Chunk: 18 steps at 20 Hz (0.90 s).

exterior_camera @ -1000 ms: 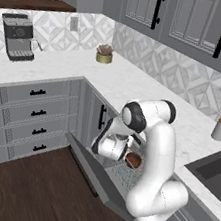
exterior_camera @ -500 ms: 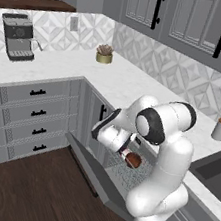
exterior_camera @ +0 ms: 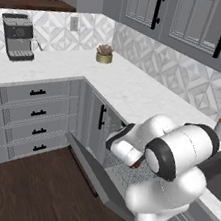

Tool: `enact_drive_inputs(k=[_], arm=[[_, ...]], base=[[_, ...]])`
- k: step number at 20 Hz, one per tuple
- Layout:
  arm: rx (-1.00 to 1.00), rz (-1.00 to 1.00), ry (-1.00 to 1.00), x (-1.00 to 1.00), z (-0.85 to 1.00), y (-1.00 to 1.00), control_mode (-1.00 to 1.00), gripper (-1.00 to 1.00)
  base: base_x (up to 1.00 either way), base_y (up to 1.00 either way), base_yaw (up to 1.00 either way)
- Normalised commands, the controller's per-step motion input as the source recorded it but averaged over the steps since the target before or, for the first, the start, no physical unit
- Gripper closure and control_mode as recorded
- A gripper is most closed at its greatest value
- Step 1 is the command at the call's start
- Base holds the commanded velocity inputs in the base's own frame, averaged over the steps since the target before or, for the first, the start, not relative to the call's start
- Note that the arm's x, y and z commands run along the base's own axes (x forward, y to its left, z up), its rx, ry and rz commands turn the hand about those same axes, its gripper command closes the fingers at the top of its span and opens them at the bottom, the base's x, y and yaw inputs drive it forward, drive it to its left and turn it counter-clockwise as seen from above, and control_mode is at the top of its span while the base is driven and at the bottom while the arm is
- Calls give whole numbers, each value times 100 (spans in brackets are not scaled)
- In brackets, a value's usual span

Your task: Pick up the cup and bowl from the counter, place them in the dishwasher, and close the dishwasher door.

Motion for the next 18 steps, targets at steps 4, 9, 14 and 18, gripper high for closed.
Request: enact_drive_inputs(k=[4, 9, 14, 18], arm=[[-40, -4, -17, -2, 100, 0, -100, -100], [-10, -3, -7, -2, 100, -8, -100, -100], [1, -5, 0, 0, 100, -30, -100, -100], [4, 0, 0, 0, 100, -7, -100, -100]], base=[[0, 0, 0], [0, 0, 0], [0, 0, 0], [0, 0, 0]])
